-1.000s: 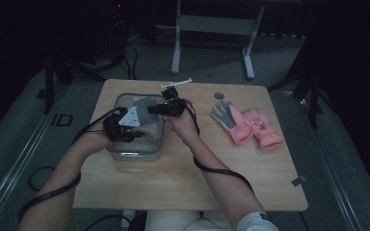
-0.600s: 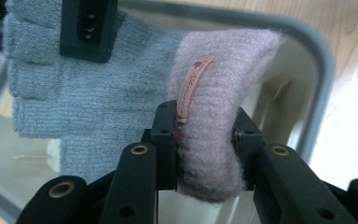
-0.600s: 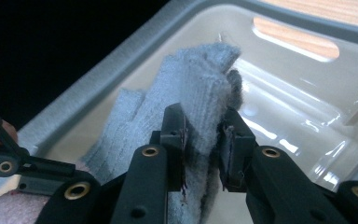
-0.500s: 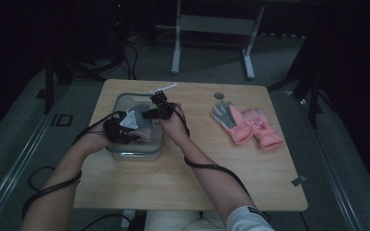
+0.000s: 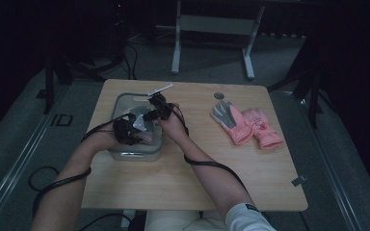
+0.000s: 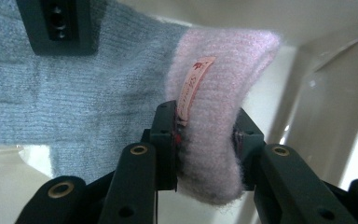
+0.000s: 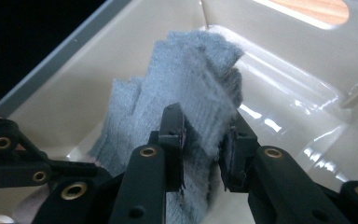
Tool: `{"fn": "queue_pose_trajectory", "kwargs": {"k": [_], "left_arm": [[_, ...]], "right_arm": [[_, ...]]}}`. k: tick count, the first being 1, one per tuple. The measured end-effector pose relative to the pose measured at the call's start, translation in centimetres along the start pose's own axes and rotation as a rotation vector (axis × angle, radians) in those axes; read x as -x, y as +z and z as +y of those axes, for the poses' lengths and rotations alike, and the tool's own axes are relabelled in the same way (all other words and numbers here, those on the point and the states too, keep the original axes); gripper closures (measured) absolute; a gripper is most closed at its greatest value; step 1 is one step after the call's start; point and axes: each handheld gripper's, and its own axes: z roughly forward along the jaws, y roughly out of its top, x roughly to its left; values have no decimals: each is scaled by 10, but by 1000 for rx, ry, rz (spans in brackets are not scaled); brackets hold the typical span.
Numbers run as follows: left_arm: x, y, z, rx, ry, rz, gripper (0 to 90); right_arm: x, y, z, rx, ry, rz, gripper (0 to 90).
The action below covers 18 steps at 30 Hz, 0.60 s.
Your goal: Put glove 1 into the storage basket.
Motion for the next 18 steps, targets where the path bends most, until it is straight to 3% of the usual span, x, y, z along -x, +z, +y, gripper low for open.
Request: {"fn": "queue_pose_trajectory", "kwargs": {"k": [6,9,13,18], "left_arm": [[-3,9,1,-23,6,-14,642],[-2,15,1,-60,17,-25,635],[-2,15,3,-72,22,-28,601],[-4,5,1,-64,-25,-26,535]], "right_arm": [[4,0,2,-14,-2,-17,668],[6,-2,3,-12,16,9,659],[8,-9,2,0,8,8,632],[10,-23,2,34,9,38,618]]}}
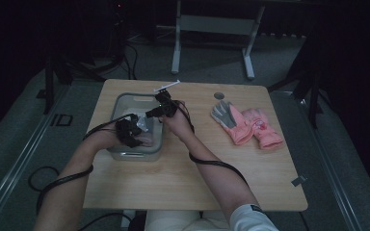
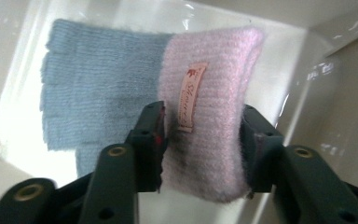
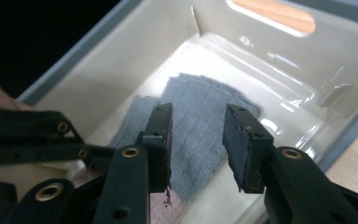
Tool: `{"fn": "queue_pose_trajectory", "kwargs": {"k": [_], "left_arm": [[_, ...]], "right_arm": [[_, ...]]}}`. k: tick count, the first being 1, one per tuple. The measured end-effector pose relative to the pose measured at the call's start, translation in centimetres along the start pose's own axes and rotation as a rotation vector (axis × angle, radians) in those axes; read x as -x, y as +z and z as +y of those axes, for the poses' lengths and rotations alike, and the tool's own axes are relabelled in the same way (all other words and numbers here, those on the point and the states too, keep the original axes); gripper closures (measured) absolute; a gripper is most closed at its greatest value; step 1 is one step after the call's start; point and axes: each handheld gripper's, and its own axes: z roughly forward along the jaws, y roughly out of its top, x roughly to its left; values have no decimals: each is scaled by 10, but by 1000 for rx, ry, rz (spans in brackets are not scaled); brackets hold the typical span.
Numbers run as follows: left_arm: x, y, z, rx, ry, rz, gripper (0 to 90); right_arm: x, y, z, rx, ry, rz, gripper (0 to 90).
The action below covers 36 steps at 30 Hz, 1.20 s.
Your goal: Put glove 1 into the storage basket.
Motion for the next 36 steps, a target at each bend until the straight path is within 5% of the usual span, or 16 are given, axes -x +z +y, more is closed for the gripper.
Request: {"fn": "queue_pose_trajectory", "kwargs": {"k": [1,5,7,11,18,29,36], "left_arm": [[0,-4,0,10,-12,12,487],[-1,-20,2,47,-61,30,377],[-3,-31,3,88,-121,17,294],[-5,-41,5,127,-171,-1,186],[-1,-46,18,176,-221,-35,22],[20,-50,52,274,-198,-81,14],[44,-44,84,314,-111,-94,14]], "right_arm": [[-1,-7,-1,24,-3,35,606],[-3,-21,-2,51,-41,45,591],[-1,-28,-3,66,-37,44,592],[4,-43,-6,88,-44,40,598],[15,-70,-19,116,-68,15,605],[37,-105,-43,146,-99,-42,603],[65,-134,-62,160,-74,-97,604]]}}
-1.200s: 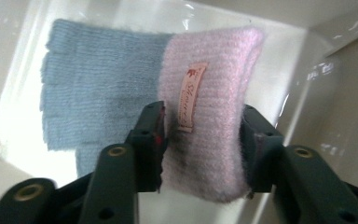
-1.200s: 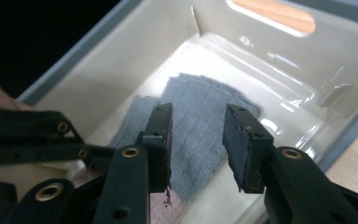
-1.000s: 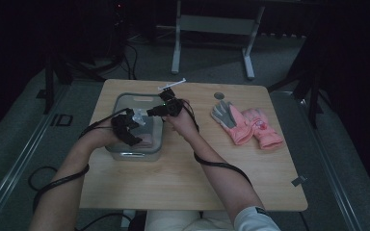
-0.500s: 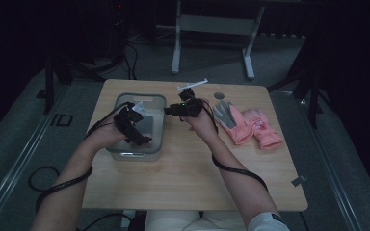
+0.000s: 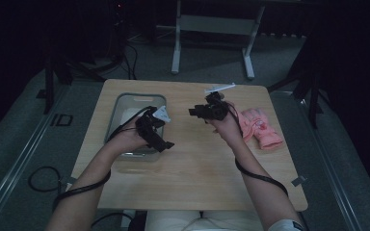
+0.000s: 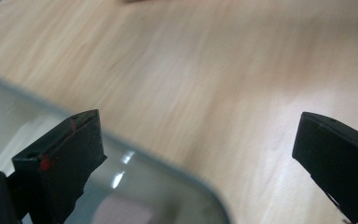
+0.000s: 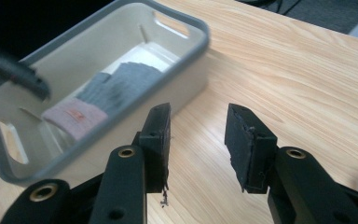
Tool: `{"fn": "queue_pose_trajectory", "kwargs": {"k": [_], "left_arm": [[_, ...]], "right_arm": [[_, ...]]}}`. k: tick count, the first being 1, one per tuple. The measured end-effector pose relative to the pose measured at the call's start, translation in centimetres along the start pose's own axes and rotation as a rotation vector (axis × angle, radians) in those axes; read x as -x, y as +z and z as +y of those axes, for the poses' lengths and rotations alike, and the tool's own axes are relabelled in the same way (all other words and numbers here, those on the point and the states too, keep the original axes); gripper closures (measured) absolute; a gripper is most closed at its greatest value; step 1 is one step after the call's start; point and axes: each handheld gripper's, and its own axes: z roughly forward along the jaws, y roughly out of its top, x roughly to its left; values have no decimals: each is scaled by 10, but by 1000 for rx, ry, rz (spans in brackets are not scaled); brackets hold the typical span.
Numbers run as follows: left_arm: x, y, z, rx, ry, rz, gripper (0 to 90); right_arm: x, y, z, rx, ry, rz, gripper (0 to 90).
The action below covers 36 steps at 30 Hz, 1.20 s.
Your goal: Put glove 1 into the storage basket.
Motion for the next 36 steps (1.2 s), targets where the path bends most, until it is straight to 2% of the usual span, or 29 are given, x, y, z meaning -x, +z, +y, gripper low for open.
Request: {"fn": "queue_pose_trajectory", "kwargs": {"k": [1,2,5,6,8,11,12,13,15,21,23,24,27,29,32,33,36], "left_arm": [[0,0,0,0,0,0,14],[3,2,3,-2,16,-1,14],[8,7,7,9,17,-23,14],[17,13,13,20,30,-33,14],[24,16,17,29,36,-56,14],[29,17,19,46,38,-65,14],[40,20,23,60,47,-71,14],[44,21,23,75,47,-69,14],[52,24,24,75,42,-67,14],[68,38,17,53,43,-69,14],[75,42,15,55,37,-48,14],[80,45,13,71,31,-41,14],[91,52,8,91,-3,-25,14],[97,57,2,88,-9,-5,14],[102,65,-8,82,-29,-8,14],[104,68,-12,84,-46,-20,14],[107,71,-22,77,-48,-48,14]], "right_arm": [[0,0,0,0,0,0,604],[7,-6,-4,-2,8,-9,604],[10,-10,-6,-2,11,-13,604],[18,-18,-11,7,-4,-26,605],[23,-22,-15,10,-6,-37,604],[26,-25,-17,9,-11,-39,599],[29,-27,-20,8,-12,-39,595],[39,-31,-27,3,-25,-36,584],[47,-34,-34,-15,-37,-52,584],[67,-41,-50,-46,-75,-111,589],[74,-41,-54,-47,-67,-125,591],[78,-41,-56,-49,-58,-134,592],[89,-37,-62,-65,-49,-164,595],[93,-36,-64,-72,-53,-180,597],[97,-33,-64,-75,-76,-205,600],[98,-32,-64,-78,-81,-212,600],[99,-31,-61,-77,-104,-226,600]]}}
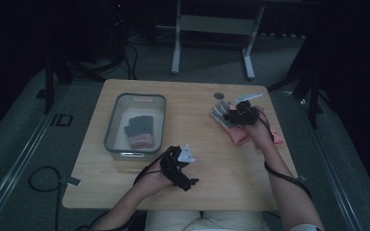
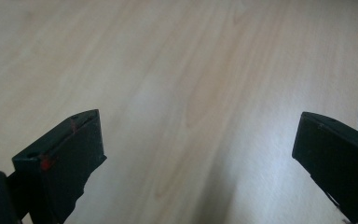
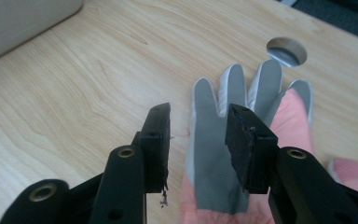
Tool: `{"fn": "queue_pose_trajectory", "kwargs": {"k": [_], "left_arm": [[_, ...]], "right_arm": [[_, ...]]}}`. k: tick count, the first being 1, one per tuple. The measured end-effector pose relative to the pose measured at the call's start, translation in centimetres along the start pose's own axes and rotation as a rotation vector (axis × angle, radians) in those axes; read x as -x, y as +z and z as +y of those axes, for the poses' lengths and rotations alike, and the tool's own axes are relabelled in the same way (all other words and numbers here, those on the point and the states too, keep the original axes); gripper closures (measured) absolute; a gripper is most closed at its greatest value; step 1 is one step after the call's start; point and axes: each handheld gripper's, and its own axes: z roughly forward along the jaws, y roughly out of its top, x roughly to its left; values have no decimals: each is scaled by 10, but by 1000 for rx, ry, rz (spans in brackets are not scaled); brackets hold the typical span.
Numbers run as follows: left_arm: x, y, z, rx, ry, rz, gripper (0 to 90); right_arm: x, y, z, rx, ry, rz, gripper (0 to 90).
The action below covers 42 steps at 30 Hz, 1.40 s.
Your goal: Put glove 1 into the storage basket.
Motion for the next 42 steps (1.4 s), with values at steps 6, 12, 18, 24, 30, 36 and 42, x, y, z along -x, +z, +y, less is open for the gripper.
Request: {"fn": "queue_pose_trajectory", "kwargs": {"k": [6,12,18,24,30,36,42], "left_arm": [[11,8,-17,28,-4,35,15],[20,17,-30,65,-1,55,15],[19,18,-37,59,-12,74,15],[19,15,-45,89,-45,102,15],[20,16,-45,84,-23,100,15],[19,18,-47,83,-24,91,15],[21,19,-47,75,-16,93,15]], "right_arm": [[1,2,7,3,-68,-43,599],[9,7,13,-5,-78,-61,590],[13,19,8,-45,-84,-72,582],[14,30,4,-89,-117,-72,576],[16,40,-2,-160,-161,-100,562],[17,57,-11,-231,-177,-65,651],[18,60,-12,-241,-121,-48,781]]}}
